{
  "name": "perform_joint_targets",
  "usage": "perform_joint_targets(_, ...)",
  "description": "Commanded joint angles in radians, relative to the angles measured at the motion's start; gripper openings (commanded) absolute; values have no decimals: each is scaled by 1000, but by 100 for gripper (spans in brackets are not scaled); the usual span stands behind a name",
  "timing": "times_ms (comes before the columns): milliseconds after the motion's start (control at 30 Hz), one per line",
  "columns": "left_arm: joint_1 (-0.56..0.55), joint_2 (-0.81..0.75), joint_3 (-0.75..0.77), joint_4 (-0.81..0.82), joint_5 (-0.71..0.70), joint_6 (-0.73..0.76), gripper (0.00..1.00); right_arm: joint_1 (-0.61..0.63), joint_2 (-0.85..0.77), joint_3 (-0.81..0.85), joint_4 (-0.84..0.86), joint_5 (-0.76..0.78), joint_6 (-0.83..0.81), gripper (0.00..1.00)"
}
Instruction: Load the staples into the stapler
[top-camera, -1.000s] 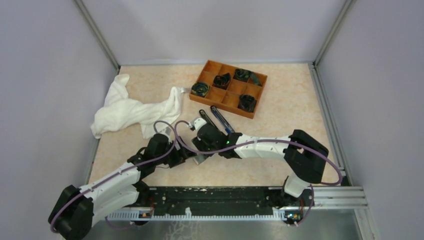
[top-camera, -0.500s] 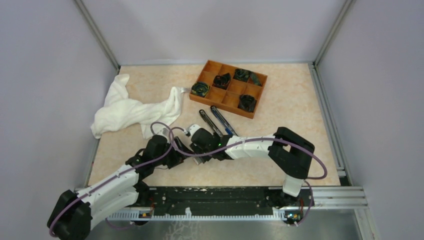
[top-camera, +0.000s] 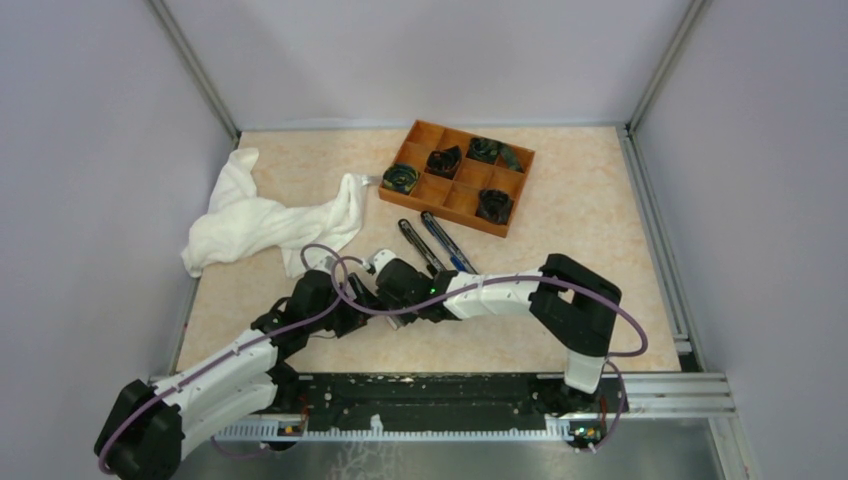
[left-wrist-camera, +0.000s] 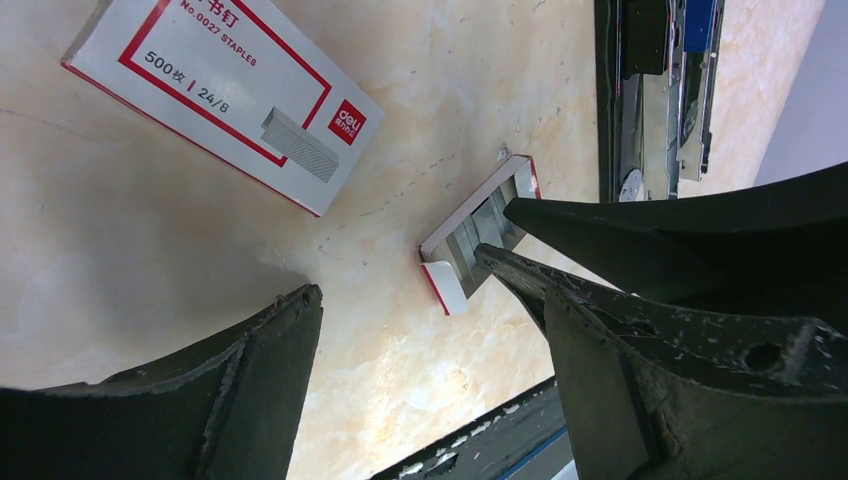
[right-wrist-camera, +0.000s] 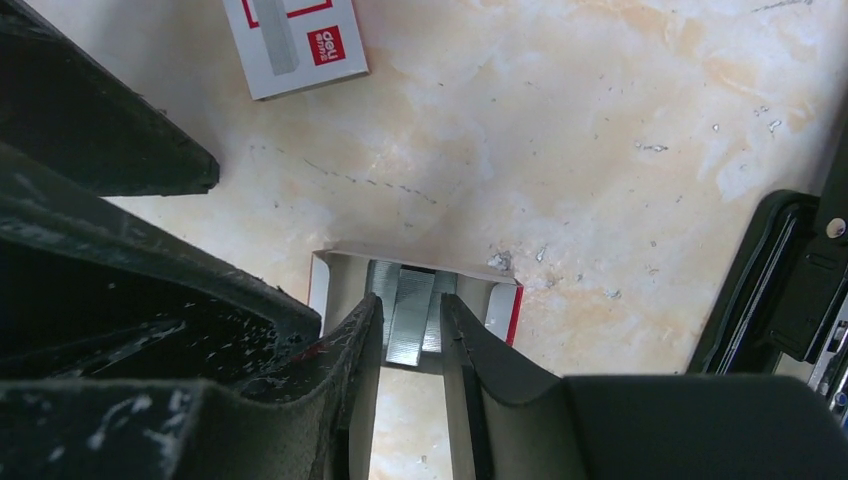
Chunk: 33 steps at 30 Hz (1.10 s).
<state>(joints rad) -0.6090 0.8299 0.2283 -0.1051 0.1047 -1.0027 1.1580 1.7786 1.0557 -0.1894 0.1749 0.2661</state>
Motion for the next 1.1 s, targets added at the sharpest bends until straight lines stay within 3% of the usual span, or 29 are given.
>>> perform_joint_targets(0, 2, -3, -18, -6, -4, -8, 88, 17, 22, 49, 3, 34, 11, 28)
perform_joint_targets(533, 1, 8, -15, 4, 0, -6, 88, 20, 34, 59, -15, 43, 10, 21)
perform_joint_targets(1067, 2, -1, -11, 6, 0, 6, 88, 20, -117, 46, -56, 36, -34, 17)
